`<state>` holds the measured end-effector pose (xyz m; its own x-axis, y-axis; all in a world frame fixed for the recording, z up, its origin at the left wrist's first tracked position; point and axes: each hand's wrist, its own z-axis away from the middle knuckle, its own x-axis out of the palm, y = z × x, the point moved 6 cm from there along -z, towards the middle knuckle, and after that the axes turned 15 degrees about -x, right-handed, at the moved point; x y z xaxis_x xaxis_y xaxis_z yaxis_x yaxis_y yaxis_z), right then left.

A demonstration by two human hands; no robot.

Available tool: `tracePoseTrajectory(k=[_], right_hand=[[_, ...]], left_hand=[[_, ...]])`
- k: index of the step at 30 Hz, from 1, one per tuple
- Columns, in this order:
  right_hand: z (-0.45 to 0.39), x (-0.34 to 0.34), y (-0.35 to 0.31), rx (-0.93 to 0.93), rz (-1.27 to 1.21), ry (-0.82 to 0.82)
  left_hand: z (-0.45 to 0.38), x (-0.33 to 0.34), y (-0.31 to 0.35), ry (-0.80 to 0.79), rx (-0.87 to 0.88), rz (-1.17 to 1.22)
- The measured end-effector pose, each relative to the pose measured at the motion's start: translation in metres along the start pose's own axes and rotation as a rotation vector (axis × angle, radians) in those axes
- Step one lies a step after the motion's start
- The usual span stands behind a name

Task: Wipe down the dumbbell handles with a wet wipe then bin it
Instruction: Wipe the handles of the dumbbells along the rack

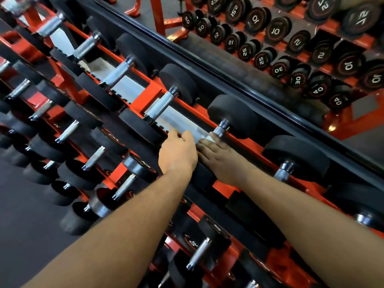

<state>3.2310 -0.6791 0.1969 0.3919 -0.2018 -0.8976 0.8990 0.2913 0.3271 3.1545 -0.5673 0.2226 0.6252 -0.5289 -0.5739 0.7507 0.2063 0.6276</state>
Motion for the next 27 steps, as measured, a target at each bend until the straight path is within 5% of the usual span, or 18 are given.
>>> tracePoseTrajectory(k=[7, 13, 19, 24, 27], right_hand=[[-0.044, -0.032, 0.019, -0.072, -0.164, -0.286], [0.004, 0.010, 0.008, 0.012, -0.011, 0.041], [-0.043, -0.028, 0.021, -0.020, -0.141, -0.167], [0.003, 0.008, 0.011, 0.034, -0.011, 0.081], [-0.006, 0.004, 0.011, 0.065, 0.075, -0.002]], left_hand=[[0.000, 0.002, 0.003, -0.014, -0.002, -0.018], [-0.003, 0.001, 0.000, -0.015, -0.005, -0.026], [0.000, 0.001, 0.003, -0.015, 0.006, -0.020], [-0.002, 0.001, 0.001, -0.021, 0.005, -0.021], [-0.001, 0.001, 0.001, -0.018, 0.009, -0.021]])
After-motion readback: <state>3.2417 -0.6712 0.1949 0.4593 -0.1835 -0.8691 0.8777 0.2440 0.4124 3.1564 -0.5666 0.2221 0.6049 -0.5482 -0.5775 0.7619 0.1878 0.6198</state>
